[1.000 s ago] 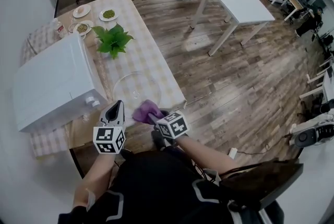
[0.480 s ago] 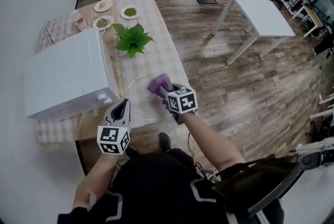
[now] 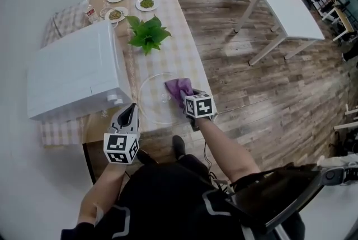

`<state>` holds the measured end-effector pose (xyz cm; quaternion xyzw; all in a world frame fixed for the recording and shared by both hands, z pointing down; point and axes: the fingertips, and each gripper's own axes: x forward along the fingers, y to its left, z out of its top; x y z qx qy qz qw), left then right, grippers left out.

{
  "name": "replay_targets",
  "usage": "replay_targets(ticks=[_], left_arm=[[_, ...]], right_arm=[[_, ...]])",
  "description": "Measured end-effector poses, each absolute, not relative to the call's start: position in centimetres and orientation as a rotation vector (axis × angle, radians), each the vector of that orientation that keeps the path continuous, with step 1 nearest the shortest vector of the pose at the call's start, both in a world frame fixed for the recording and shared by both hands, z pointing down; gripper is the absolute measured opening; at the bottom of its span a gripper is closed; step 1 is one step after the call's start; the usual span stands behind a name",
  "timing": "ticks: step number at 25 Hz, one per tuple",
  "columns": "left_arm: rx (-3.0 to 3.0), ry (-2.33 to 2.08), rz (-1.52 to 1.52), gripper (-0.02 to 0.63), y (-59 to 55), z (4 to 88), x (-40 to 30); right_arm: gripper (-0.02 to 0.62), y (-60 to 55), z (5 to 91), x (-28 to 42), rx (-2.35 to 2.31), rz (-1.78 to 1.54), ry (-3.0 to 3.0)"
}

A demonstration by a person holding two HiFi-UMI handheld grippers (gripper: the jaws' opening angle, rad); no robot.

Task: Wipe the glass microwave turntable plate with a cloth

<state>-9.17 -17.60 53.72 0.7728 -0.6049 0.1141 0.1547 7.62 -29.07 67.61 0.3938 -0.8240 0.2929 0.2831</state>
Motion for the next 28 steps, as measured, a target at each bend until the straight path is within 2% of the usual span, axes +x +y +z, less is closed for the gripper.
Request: replay_targets(ticks=[28], left_arm=[[2.361,-1.577,0.222,0.006,-18.8,52.9,-6.2]], right_arm=[[0.069,-16.9,69.5,10.9,1.091,0.885,-2.106]])
